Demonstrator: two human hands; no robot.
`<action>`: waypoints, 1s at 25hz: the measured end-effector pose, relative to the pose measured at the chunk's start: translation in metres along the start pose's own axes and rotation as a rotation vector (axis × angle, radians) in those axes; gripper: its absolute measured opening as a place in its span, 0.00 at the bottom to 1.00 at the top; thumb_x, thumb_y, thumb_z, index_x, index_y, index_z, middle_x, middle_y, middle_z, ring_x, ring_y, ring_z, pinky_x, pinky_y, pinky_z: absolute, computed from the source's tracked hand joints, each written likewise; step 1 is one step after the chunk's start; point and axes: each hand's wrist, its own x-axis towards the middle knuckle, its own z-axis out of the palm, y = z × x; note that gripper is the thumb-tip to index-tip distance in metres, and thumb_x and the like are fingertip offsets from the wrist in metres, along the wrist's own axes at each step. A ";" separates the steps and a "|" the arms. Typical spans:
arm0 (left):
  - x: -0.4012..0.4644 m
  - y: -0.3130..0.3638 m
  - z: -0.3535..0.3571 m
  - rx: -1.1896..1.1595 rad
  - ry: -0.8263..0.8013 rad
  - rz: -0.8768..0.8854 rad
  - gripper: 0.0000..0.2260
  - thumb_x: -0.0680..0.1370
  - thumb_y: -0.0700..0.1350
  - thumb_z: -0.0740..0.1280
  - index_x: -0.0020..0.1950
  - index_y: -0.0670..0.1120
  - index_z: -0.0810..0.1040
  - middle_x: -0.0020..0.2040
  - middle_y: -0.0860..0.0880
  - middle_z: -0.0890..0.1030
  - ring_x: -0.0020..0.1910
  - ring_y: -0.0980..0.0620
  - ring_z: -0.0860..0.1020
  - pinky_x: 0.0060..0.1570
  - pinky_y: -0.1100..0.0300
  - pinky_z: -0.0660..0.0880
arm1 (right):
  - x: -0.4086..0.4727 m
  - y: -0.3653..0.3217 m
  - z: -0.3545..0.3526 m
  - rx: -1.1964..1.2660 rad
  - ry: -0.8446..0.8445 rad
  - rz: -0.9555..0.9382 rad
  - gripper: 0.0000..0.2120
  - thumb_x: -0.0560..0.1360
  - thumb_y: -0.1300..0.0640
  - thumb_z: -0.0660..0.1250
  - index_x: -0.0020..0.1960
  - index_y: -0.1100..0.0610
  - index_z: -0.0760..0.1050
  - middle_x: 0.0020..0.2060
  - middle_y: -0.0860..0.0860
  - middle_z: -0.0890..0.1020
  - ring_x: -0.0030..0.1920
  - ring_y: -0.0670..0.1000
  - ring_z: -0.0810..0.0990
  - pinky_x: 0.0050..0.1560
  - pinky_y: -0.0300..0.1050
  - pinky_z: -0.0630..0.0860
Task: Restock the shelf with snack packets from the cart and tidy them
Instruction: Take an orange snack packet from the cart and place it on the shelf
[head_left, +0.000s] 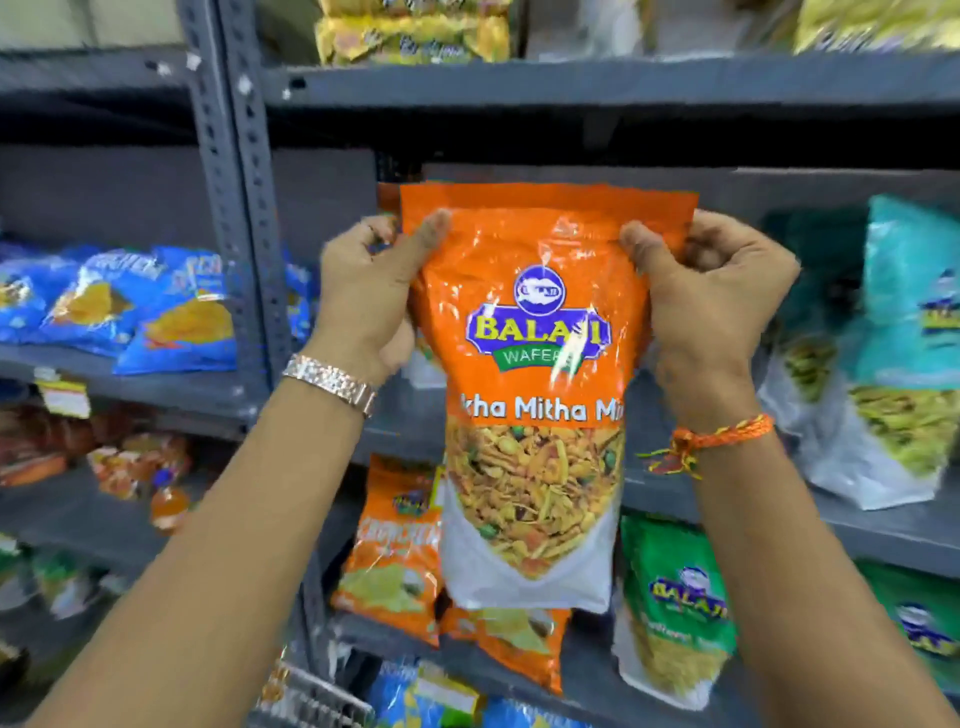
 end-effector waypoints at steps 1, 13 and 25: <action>-0.001 -0.003 0.011 -0.041 -0.028 -0.048 0.08 0.75 0.36 0.73 0.40 0.43 0.76 0.40 0.41 0.81 0.35 0.51 0.80 0.43 0.52 0.82 | 0.009 0.007 -0.007 0.037 -0.008 0.076 0.06 0.65 0.60 0.79 0.39 0.55 0.83 0.35 0.51 0.86 0.35 0.47 0.82 0.39 0.47 0.82; 0.088 -0.080 0.126 0.034 0.110 -0.244 0.15 0.69 0.43 0.80 0.41 0.47 0.72 0.44 0.43 0.84 0.46 0.43 0.84 0.50 0.48 0.82 | 0.130 0.067 -0.038 0.057 0.150 0.408 0.09 0.67 0.68 0.78 0.45 0.61 0.83 0.32 0.47 0.84 0.32 0.44 0.80 0.33 0.37 0.78; 0.127 -0.146 0.152 0.005 0.240 -0.239 0.15 0.75 0.37 0.74 0.37 0.48 0.69 0.39 0.50 0.79 0.38 0.51 0.78 0.39 0.58 0.78 | 0.160 0.129 -0.034 0.187 0.117 0.684 0.12 0.75 0.62 0.73 0.37 0.51 0.76 0.39 0.51 0.83 0.41 0.54 0.82 0.42 0.47 0.81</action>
